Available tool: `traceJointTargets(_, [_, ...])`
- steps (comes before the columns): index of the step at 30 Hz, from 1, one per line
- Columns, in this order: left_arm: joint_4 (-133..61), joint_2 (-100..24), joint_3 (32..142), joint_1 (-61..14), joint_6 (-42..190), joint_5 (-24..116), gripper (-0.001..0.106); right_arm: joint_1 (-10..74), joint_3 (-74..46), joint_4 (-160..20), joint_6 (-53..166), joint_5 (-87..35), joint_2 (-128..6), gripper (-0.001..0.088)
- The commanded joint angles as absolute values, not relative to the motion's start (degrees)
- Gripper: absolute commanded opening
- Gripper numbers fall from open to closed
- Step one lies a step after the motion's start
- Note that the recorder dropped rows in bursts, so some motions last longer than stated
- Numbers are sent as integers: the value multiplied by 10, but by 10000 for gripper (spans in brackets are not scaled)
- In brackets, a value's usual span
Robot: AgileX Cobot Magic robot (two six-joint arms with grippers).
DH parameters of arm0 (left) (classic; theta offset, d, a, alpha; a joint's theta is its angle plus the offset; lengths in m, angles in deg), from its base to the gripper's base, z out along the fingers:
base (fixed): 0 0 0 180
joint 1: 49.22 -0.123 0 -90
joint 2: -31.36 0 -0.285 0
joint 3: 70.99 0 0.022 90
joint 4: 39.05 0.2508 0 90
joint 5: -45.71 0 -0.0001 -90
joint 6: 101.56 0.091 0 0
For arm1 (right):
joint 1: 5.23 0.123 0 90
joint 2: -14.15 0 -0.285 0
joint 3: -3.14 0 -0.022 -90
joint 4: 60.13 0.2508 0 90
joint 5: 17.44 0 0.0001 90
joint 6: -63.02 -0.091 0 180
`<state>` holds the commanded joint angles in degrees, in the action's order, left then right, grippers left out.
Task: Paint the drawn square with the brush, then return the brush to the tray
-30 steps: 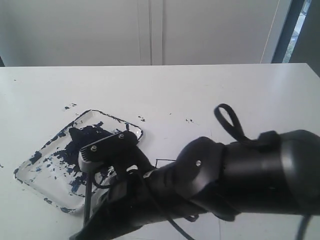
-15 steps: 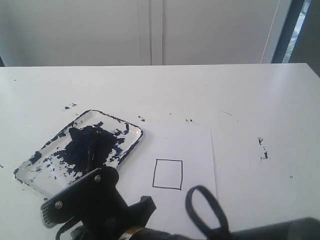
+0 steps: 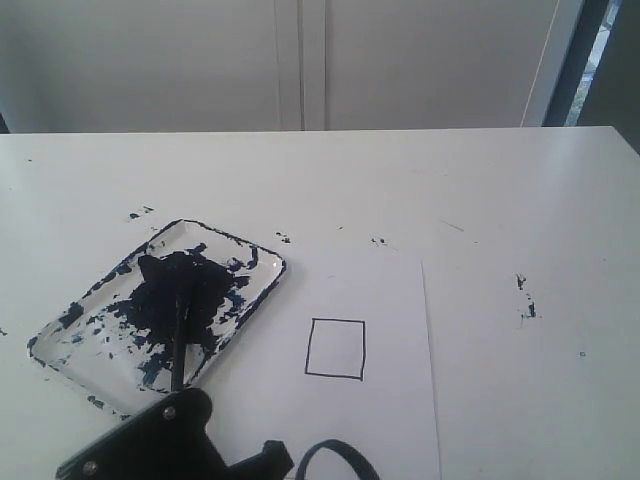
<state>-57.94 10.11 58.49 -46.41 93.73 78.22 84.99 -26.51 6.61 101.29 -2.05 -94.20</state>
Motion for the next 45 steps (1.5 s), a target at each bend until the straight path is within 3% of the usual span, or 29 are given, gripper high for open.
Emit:
traceJointTargets(38, [-581,101,585,-464,937,783,0,849,-235,112,1001,-25,-1018,0])
traceJointTargets(45, [-581,101,585,-464,937,784,0,849,-235,332,1215,42,-1019,0])
